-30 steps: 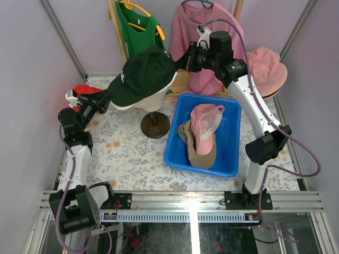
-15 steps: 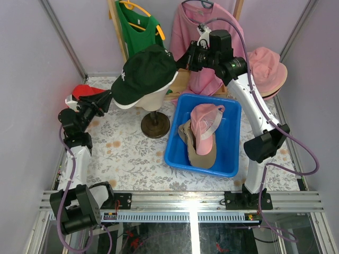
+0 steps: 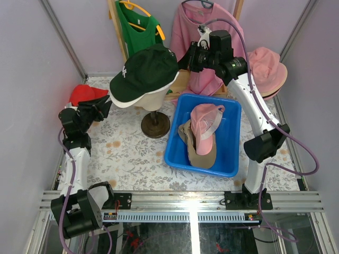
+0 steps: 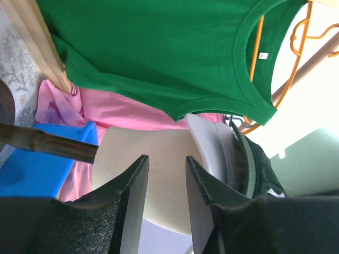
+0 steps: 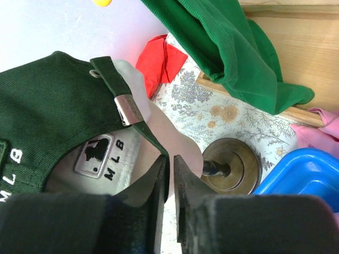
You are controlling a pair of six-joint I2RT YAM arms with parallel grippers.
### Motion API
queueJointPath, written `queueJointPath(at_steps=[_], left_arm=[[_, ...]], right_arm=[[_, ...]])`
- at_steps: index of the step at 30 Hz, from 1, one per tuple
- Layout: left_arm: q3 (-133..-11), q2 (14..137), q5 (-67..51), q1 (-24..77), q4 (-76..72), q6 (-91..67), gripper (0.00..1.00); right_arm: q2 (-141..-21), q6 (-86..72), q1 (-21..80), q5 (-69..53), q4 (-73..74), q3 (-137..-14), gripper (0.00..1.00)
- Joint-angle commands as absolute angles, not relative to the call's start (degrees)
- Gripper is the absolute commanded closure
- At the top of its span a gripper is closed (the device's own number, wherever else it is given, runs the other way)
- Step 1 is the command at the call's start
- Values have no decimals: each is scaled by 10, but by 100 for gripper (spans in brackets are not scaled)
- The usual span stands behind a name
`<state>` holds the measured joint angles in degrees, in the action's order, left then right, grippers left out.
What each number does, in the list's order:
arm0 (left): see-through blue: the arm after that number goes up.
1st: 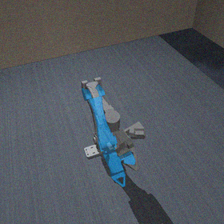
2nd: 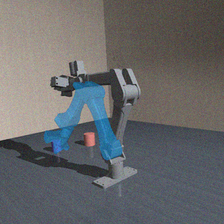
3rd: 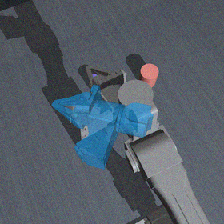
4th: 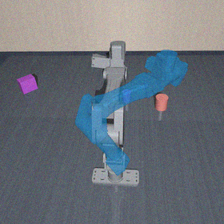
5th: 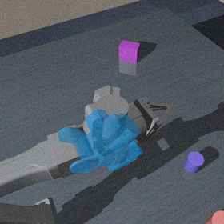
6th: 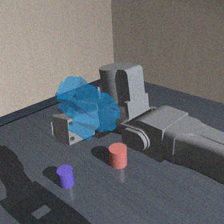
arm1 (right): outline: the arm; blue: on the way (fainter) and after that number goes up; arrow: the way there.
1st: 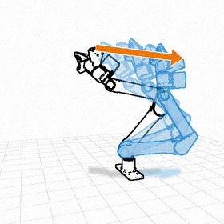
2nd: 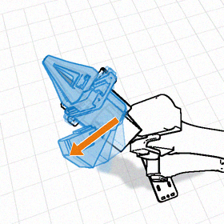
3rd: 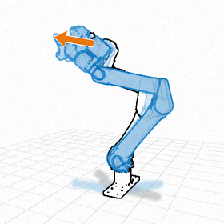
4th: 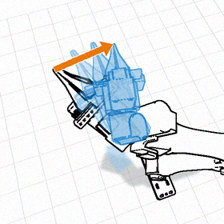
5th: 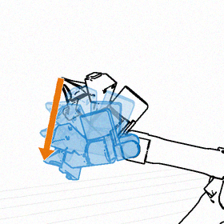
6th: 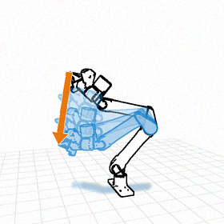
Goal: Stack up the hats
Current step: Stack the hat on the hat.
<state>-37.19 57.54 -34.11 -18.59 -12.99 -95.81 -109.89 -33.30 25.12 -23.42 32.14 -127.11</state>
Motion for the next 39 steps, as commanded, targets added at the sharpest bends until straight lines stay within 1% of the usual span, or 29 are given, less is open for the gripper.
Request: queueJointPath(at_steps=[1, 2, 5, 9, 16, 22, 26, 30, 33, 39], left_arm=[[-409, 550, -312, -191, -82, -934, 66], [-413, 547, -307, -193, -73, -931, 66], [-427, 538, -292, -196, -43, -920, 65], [-433, 518, -256, -198, -18, -920, 63], [-462, 496, -201, -199, 15, -909, 62], [-534, 501, -174, -199, 55, -855, 61], [-609, 523, -181, -199, 60, -813, 59], [-674, 564, -226, -194, 29, -792, 57], [-694, 590, -255, -171, -10, -787, 56], [-742, 643, -251, -79, -15, -743, 56]], right_arm=[[-1097, -315, 242, -219, 348, -1284, 80], [-1095, -315, 242, -218, 347, -1283, 74], [-1088, -314, 242, -214, 344, -1278, 66], [-1076, -316, 241, -204, 337, -1268, 59], [-1052, -329, 231, -199, 317, -1244, 56], [-1017, -342, 222, -196, 282, -1201, 53], [-994, -358, 218, -201, 245, -1161, 47], [-981, -371, 217, -213, 216, -1133, 45], [-970, -381, 217, -225, 195, -1108, 45], [-947, -392, 217, -245, 152, -1057, 42]])
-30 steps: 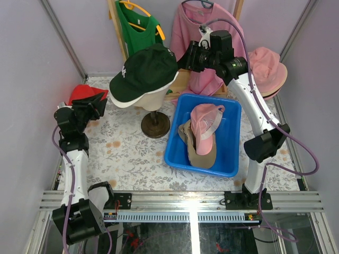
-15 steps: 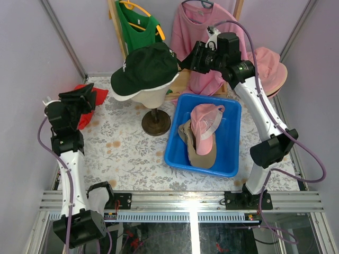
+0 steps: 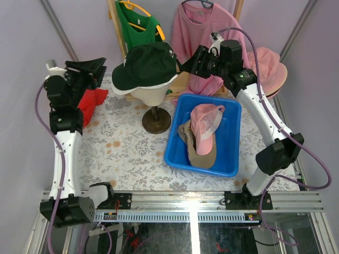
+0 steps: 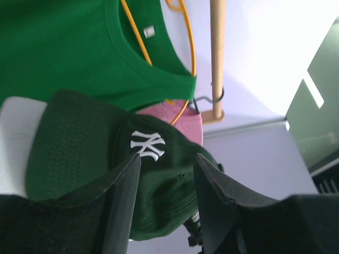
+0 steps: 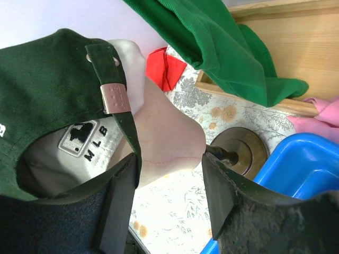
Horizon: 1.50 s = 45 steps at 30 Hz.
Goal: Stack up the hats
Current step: Stack the hat on the hat.
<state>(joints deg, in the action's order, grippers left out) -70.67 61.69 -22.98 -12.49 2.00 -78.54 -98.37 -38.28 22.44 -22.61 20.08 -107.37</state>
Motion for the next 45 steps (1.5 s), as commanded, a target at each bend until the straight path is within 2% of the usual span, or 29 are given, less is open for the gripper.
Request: queueJointPath(at_steps=[1, 10, 13, 17, 32, 45], left_arm=[[-746, 650, -246, -66, -20, -739, 56], [-799, 719, -251, -2, -43, -723, 55], [-820, 741, -253, 7, -35, -715, 55], [-839, 761, -254, 19, -20, -702, 54], [-840, 800, -281, 31, 2, -679, 55], [-824, 794, -256, 30, 99, -620, 56]], right_arm=[[-938, -395, 217, -250, 144, -1054, 41], [-906, -401, 213, -261, 101, -1032, 27], [-901, -405, 210, -263, 86, -1022, 16], [-902, -416, 202, -277, 72, -1014, 13], [-886, -435, 214, -299, 49, -990, 14], [-884, -424, 255, -288, 51, -978, 15]])
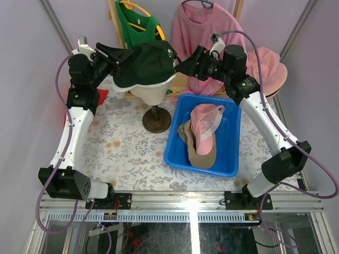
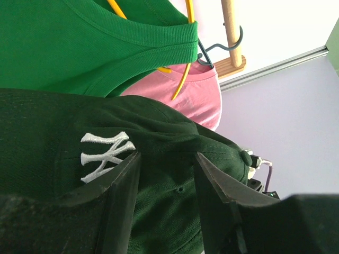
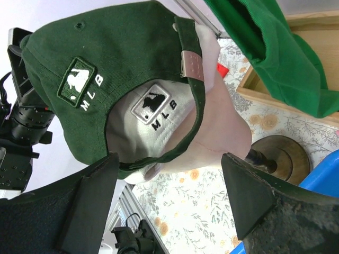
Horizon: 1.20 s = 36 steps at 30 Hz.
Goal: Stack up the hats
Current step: Stack the hat on the hat.
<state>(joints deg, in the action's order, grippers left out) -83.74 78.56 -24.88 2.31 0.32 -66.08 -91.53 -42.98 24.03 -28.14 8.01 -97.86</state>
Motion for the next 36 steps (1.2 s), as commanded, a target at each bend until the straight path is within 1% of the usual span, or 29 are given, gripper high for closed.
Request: queueJointPath(at_steps=[1, 10, 17, 26, 36], left_arm=[[-824, 795, -252, 30, 104, -617, 56], [-824, 811, -244, 25, 130, -609, 56], [-815, 814, -260, 24, 85, -631, 56], [-814, 809, -262, 24, 102, -615, 56], [-823, 814, -275, 22, 111, -607, 56]], right_arm=[[-882, -424, 257, -286, 50, -976, 15], [-854, -414, 258, -272, 65, -973, 17], [-844, -408, 244, -246, 83, -971, 18], [-853, -438, 224, -256, 42, -934, 18], [-878, -449, 221, -265, 29, -943, 20]])
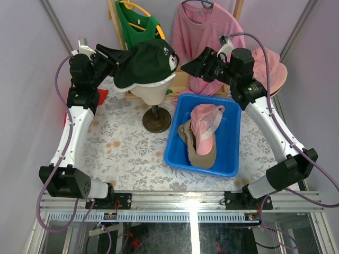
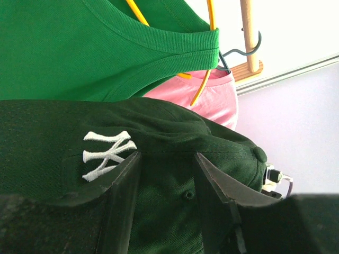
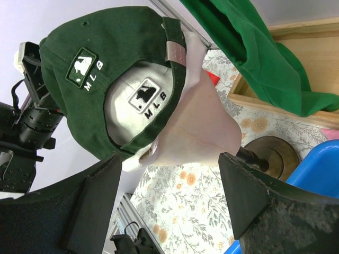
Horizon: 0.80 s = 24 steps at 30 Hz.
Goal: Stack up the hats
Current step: Stack the hat on the hat.
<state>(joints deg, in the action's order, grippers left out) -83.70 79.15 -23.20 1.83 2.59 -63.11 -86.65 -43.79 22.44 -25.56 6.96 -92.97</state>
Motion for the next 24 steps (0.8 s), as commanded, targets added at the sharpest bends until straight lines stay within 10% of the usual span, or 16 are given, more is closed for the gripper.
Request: queueJointPath(at_steps=[1, 24], left_arm=[[-822, 813, -278, 22, 113, -606, 55], [-658, 715, -302, 36, 5, -676, 55]], right_arm=[[-883, -450, 221, -267, 29, -943, 20], [-1024, -462, 229, -269, 90, -1095, 24]])
